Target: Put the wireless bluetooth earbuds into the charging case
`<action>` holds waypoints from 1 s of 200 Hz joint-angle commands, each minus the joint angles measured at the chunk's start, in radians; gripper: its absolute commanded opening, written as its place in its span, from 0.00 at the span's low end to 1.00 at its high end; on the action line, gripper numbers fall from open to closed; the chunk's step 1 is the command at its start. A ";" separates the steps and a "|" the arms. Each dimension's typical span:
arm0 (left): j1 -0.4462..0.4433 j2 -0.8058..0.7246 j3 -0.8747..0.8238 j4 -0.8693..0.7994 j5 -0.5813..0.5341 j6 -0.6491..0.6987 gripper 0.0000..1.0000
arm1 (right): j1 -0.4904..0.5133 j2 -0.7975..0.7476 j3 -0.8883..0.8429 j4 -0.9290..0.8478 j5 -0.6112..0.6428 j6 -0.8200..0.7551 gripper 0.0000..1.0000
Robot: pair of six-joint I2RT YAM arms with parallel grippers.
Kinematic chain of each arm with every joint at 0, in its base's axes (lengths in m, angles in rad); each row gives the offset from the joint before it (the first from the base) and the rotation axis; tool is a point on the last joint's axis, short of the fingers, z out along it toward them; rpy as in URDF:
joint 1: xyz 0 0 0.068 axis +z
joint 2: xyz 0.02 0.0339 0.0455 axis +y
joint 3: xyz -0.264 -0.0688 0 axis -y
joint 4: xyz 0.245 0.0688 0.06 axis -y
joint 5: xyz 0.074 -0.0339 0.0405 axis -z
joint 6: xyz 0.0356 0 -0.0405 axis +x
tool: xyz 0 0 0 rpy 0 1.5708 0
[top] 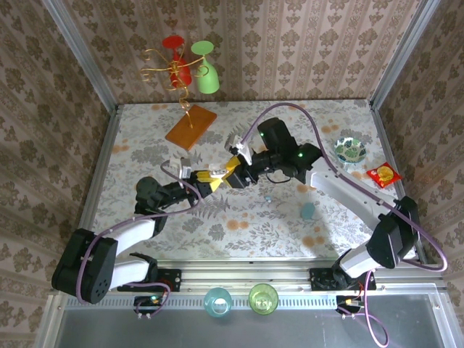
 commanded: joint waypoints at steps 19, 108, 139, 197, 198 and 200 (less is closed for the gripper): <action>0.010 0.003 0.036 0.067 -0.010 0.038 0.00 | 0.002 -0.086 -0.052 0.072 0.106 0.111 0.51; 0.010 -0.008 -0.004 0.065 -0.008 0.182 0.00 | 0.004 -0.070 0.017 0.049 0.229 0.307 0.59; 0.011 0.000 -0.007 0.061 -0.045 0.212 0.00 | 0.022 -0.057 0.035 0.002 0.251 0.338 0.55; 0.015 0.026 -0.019 0.006 -0.157 0.399 0.00 | 0.105 -0.063 0.051 -0.075 0.523 0.471 0.28; 0.016 0.026 -0.020 0.006 -0.159 0.402 0.00 | 0.105 -0.062 0.053 -0.078 0.528 0.474 0.28; 0.016 0.027 -0.021 0.005 -0.162 0.408 0.00 | 0.109 -0.058 0.057 -0.085 0.544 0.483 0.26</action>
